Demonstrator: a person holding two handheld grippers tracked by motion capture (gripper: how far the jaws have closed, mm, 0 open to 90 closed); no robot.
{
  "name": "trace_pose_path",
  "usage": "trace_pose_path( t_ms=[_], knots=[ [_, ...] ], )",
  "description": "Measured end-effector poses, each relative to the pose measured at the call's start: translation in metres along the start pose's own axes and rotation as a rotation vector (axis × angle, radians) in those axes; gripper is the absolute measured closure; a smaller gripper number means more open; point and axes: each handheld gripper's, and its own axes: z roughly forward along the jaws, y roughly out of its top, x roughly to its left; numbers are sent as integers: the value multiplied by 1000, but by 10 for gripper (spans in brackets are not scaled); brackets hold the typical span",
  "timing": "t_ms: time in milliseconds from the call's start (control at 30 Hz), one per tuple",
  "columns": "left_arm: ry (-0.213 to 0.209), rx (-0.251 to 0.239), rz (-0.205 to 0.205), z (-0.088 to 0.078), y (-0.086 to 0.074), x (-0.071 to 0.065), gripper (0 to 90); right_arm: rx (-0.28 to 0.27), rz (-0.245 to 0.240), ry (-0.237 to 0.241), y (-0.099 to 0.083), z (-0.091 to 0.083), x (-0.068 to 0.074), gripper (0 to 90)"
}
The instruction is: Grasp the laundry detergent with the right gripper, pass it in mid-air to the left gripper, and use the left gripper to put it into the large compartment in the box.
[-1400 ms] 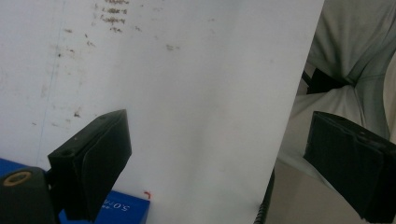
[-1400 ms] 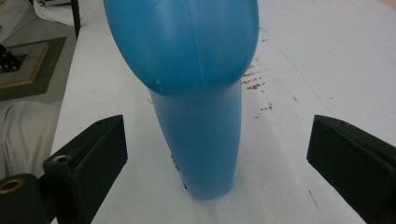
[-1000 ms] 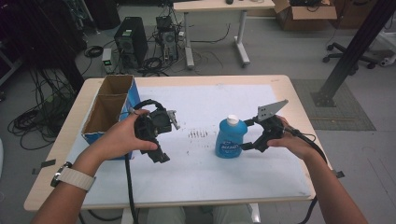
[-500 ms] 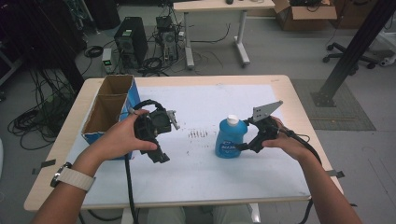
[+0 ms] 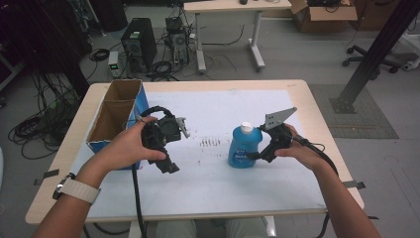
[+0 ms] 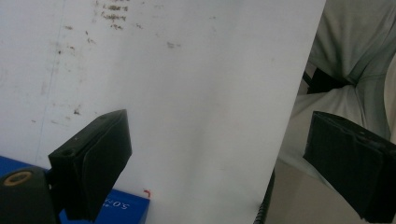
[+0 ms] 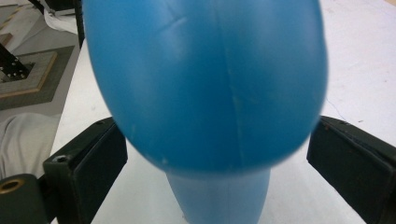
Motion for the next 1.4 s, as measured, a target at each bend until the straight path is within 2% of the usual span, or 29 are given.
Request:
trace_pose_path(
  t_ms=[400, 667, 1400],
  knots=[
    [1, -4, -3, 0, -1, 0, 77, -10, -3, 3, 3, 5, 1, 62],
    [1, -5, -3, 0, -2, 0, 77, -3, -10, 11, 2, 7, 2, 100],
    [0, -8, -7, 0, -3, 0, 78, -3, -12, 30, 1, 6, 1, 273]
  ],
)
